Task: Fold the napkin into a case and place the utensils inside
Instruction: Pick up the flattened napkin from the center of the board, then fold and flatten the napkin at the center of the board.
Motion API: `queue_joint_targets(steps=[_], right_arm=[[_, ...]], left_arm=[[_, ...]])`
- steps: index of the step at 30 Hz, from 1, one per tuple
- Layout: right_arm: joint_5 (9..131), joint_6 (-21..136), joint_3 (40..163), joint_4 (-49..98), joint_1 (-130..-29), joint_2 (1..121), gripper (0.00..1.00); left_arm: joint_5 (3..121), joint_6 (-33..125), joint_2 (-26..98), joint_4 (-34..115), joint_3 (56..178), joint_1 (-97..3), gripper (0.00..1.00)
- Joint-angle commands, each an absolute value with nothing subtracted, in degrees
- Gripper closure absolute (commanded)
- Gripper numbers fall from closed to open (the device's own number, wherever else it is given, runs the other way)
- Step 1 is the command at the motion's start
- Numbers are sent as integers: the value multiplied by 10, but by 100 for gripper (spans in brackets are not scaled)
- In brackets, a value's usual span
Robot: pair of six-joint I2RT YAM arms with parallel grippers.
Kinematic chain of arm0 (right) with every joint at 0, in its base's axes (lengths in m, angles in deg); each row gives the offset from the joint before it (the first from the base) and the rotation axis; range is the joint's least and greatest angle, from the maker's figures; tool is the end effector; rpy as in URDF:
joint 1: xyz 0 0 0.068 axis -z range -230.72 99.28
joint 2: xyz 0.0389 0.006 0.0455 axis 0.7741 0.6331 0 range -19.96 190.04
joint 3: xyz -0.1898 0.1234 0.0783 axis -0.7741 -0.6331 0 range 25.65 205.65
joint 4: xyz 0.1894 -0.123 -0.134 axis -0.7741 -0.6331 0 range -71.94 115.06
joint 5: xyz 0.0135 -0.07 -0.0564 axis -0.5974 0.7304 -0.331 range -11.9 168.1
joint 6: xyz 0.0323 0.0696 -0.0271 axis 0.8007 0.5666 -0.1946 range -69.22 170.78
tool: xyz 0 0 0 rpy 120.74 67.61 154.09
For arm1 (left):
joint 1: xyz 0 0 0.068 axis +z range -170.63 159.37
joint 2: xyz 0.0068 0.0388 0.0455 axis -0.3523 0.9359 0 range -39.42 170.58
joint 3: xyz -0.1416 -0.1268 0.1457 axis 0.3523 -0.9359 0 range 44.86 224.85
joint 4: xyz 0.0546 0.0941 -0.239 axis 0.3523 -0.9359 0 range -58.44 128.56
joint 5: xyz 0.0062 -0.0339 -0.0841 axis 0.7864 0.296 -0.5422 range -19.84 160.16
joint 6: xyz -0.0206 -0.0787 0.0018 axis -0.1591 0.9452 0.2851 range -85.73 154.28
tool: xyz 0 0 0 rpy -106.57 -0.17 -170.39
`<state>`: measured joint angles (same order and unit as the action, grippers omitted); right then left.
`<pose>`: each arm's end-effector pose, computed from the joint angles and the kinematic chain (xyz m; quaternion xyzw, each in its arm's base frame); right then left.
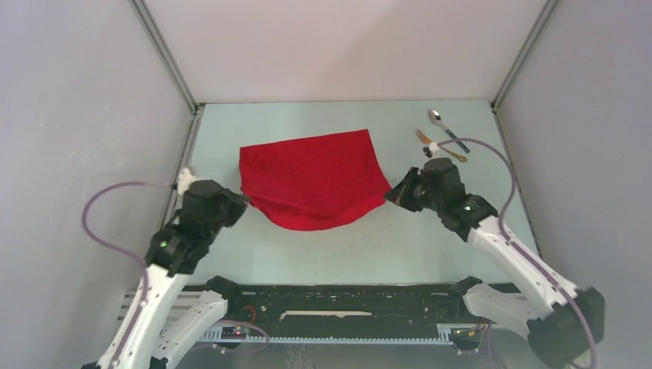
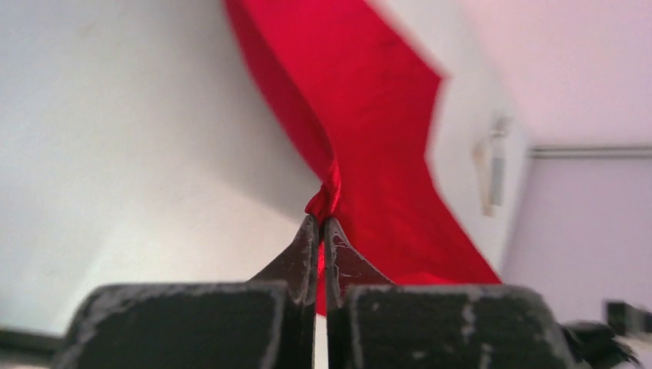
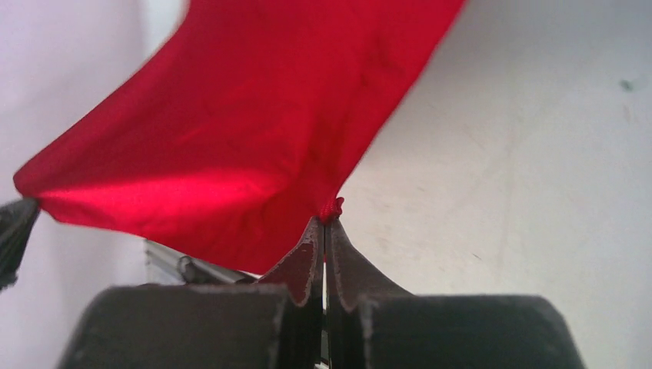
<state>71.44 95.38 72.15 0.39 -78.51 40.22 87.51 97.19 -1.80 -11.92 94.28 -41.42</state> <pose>0.2371 0.1342 0.2232 0.1063 0.8927 0.2990 0.3201 0.1734 -0.0432 0.2743 -0.3812 0.8080 -0.1843 0.4096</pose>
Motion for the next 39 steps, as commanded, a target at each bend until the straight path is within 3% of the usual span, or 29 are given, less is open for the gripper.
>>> queue_joint_targets(steps=[1, 10, 17, 20, 26, 34, 39], right_arm=[[657, 878, 787, 79, -795, 309, 100], [719, 813, 965, 65, -906, 214, 100], [845, 839, 1009, 68, -929, 231, 100], [919, 857, 1042, -2, -894, 291, 100], [790, 889, 1023, 2, -713, 447, 100], [698, 870, 1023, 118, -638, 670, 100], [656, 855, 1081, 144, -619, 815, 100]], left_arm=[[815, 848, -51, -60, 1080, -410, 100], [725, 805, -32, -61, 1337, -410, 100], [795, 791, 22, -81, 1379, -410, 100], [842, 790, 86, -105, 1371, -410, 100], [900, 773, 220, -77, 1307, -373, 100], [961, 783, 463, -30, 1296, -340, 100], [923, 765, 593, 25, 1330, -315, 100]])
